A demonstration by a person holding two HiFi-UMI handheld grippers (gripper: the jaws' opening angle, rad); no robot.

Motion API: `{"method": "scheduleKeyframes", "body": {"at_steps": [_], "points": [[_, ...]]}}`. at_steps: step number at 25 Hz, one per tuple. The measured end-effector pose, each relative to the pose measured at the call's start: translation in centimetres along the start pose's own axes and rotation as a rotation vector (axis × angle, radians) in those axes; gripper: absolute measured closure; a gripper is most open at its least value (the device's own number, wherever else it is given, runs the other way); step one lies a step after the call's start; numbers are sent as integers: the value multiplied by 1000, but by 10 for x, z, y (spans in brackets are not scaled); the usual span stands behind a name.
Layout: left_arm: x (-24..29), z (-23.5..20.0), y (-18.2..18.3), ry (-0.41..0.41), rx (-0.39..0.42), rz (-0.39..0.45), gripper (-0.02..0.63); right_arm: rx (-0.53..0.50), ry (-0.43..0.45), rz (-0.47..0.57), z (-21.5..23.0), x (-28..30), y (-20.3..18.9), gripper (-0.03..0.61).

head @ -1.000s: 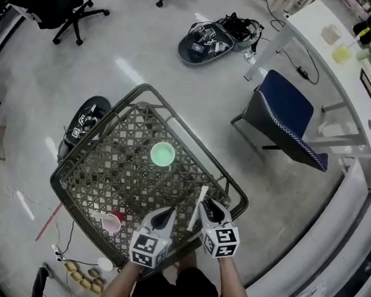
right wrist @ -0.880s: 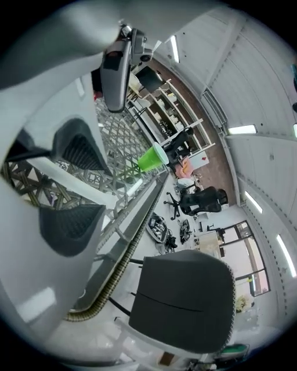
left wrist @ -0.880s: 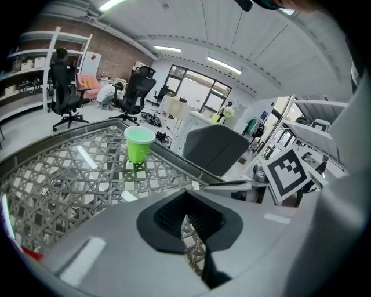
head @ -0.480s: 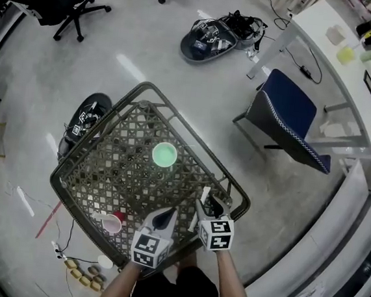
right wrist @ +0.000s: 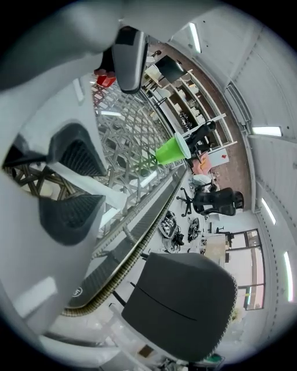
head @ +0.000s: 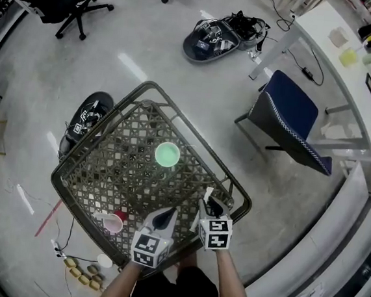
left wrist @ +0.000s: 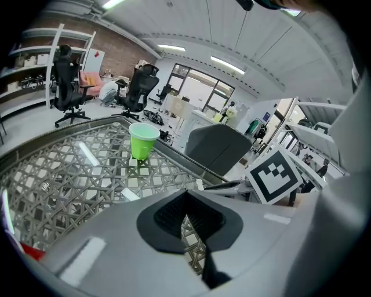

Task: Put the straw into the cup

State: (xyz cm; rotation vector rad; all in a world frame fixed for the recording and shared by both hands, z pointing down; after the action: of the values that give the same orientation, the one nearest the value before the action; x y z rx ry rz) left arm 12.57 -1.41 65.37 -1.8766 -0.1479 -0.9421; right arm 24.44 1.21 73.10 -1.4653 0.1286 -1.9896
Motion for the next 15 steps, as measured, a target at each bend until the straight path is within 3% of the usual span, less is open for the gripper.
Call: {"method": "scheduleKeyframes", "body": {"at_steps": [15], "points": [[-4,-3,1,4,-13,6,607,57,0,-36,3,-2,6,526]]}}
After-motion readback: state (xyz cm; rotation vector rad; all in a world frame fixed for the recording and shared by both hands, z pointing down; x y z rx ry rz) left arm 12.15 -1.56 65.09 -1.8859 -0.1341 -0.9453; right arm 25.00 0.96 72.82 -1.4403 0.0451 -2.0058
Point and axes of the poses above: the fingertips, and each gripper's own axes: x forward along the fingers, z to its right, y out of its top, the point moved 2 cm from there along -x, backward along the fingers, and after that the axes turned 14 degrees about x, right-handed, at the moved point
